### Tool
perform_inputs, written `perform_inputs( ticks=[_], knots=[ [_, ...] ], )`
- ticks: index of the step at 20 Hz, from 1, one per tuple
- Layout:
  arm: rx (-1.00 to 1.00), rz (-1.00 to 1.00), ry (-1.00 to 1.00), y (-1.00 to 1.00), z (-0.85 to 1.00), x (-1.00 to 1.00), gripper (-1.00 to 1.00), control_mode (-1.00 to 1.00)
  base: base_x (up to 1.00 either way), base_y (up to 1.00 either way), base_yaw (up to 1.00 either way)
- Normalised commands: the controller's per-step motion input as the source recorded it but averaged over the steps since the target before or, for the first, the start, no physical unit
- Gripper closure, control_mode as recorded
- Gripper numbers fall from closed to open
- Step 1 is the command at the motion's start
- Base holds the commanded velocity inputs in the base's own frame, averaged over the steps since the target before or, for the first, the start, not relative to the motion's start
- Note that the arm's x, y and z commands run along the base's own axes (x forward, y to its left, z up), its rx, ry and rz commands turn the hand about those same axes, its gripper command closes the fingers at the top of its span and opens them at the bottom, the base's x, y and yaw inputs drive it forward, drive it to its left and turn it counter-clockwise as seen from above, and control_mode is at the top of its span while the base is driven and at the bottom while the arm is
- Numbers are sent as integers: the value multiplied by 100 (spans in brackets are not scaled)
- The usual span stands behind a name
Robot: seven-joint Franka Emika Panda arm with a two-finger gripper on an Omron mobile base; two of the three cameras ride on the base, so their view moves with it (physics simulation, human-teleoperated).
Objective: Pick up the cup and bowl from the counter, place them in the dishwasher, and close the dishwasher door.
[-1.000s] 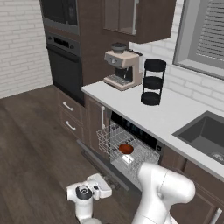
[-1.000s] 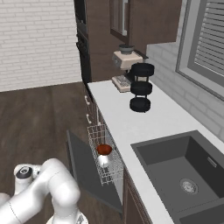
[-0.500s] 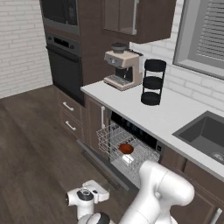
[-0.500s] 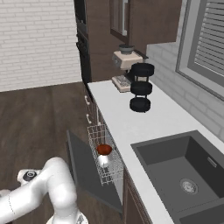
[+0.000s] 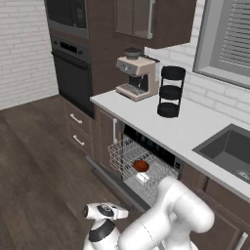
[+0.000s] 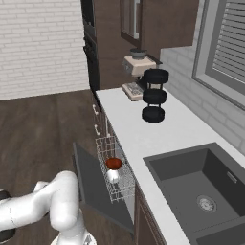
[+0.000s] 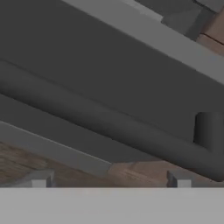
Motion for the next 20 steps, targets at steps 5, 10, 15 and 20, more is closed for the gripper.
perform_inputs(
  ticks=[5,10,15,20],
  knots=[
    [-27,-22,-16,-35,-98,42,-100,-100,0,0,0],
    [-47,-22,-52,-49,-38,5,-100,-100,0,0,0],
    [-58,-18,-50,-64,-1,52,-100,-100,0,0,0],
    [-41,-11,-9,-99,24,100,-100,-100,0,0,0]
  ],
)
